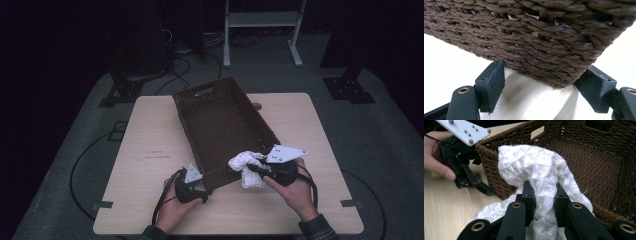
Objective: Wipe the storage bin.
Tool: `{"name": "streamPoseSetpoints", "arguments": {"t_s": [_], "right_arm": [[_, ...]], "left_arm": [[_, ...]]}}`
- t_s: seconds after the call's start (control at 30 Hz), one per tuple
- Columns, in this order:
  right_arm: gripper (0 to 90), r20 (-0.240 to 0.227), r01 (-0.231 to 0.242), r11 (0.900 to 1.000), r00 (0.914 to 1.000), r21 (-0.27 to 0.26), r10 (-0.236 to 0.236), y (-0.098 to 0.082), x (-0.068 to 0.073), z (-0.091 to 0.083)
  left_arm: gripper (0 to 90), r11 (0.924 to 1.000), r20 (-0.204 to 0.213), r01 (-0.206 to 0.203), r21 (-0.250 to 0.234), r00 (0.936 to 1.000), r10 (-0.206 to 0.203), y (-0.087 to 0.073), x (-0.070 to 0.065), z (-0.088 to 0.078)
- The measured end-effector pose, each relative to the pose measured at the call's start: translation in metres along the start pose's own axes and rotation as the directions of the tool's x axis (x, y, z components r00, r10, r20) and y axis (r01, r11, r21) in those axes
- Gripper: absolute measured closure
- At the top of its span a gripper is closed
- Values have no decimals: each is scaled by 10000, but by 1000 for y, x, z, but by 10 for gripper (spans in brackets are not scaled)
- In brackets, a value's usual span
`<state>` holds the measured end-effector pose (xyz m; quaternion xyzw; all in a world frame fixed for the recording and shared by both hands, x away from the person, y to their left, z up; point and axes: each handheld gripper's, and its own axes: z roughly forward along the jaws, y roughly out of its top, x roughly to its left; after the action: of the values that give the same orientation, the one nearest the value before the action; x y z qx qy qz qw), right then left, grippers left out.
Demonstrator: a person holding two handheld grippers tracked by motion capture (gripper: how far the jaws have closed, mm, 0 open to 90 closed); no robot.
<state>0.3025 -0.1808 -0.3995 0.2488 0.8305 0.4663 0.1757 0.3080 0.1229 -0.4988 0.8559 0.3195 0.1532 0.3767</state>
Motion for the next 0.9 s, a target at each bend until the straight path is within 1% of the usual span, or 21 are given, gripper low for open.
{"name": "streamPoseSetpoints", "arguments": {"t_s": [0.17, 0.3, 0.43, 0.57, 0.8, 0.9], "right_arm": [[762, -194, 75, 9995, 9998, 304, -69, -6, 3, 11], [763, -317, 126, 9975, 9994, 697, -104, -12, 6, 22], [763, -435, 104, 9932, 9990, 1160, -54, -20, 8, 33], [763, -579, 167, 9893, 9983, 1451, -84, -26, 9, 44], [765, -734, 32, 9860, 9973, 1668, 92, -32, 9, 54], [765, -790, 52, 9835, 9968, 1807, 92, -34, 9, 57]], "left_arm": [[251, 10000, -3, 59, -61, 10000, -59, 0, 0, 0], [251, 10000, -10, 30, -61, 10000, -30, 0, 0, 0], [251, 10000, -12, 51, -85, 10000, -51, 0, 0, 1], [251, 9999, -13, 58, -91, 10000, -58, 0, 0, 1], [251, 9999, -11, 59, -92, 10000, -59, 0, 0, 1], [251, 10000, -10, 24, -60, 10000, -24, 0, 0, 0]]}}
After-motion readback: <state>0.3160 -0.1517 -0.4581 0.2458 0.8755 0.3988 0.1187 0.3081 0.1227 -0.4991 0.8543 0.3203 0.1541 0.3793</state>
